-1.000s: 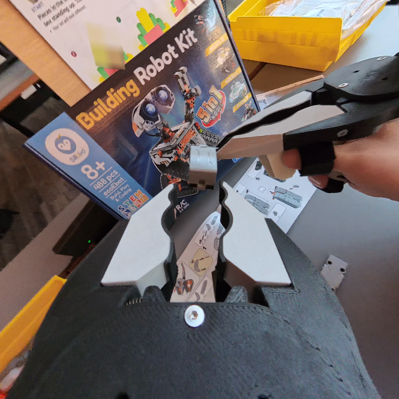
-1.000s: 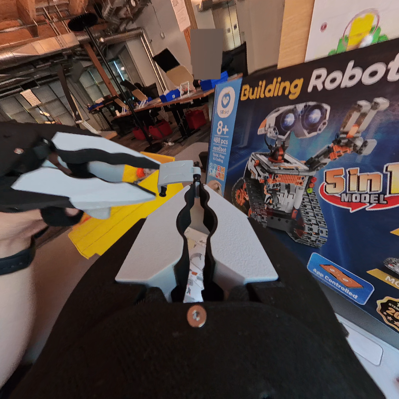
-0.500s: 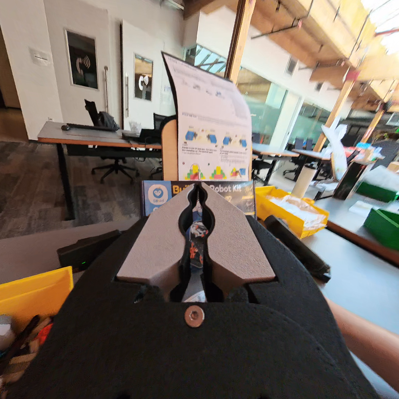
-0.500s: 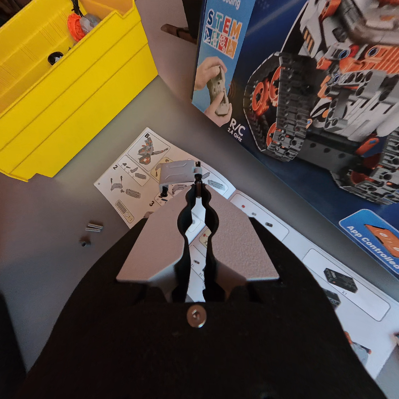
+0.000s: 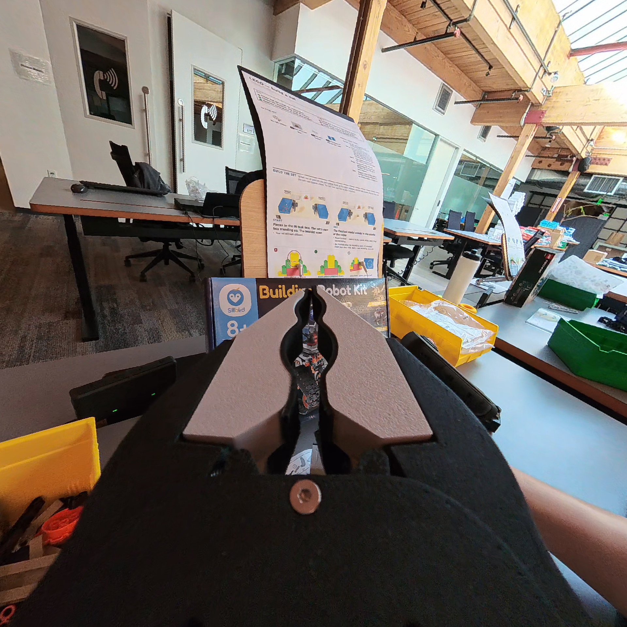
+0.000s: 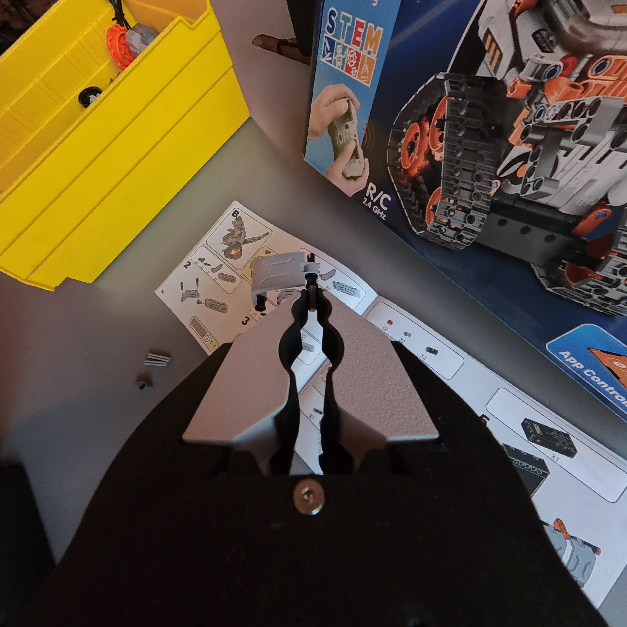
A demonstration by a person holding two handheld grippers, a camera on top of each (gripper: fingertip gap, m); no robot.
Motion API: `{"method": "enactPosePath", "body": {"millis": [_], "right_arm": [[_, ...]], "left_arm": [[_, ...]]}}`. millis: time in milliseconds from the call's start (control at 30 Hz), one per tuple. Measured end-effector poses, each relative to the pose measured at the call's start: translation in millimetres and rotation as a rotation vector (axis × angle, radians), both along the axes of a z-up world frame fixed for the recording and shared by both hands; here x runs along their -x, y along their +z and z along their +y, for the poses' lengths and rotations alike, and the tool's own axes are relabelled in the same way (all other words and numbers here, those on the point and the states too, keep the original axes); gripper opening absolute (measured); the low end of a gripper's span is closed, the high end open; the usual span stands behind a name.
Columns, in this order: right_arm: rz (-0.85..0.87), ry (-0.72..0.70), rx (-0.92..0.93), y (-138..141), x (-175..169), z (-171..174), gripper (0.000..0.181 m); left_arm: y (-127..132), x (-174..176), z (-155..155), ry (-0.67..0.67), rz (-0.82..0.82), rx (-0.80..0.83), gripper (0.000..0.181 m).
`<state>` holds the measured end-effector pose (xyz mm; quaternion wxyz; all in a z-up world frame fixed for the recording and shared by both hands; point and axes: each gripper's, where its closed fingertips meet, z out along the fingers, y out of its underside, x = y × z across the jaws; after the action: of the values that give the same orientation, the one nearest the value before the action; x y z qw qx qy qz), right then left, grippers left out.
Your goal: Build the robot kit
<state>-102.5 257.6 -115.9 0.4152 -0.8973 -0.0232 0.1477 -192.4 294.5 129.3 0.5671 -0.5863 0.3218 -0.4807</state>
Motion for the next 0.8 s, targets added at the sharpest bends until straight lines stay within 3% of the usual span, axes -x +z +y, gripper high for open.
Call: {"method": "enactPosePath", "body": {"millis": [800], "right_arm": [[-0.026, 0.020, -0.044, 19.6, 6.6, -2.9, 0.002]], "left_arm": [[-5.1, -5.4, -2.1, -0.031, 0.024, 0.016, 0.000]]}}
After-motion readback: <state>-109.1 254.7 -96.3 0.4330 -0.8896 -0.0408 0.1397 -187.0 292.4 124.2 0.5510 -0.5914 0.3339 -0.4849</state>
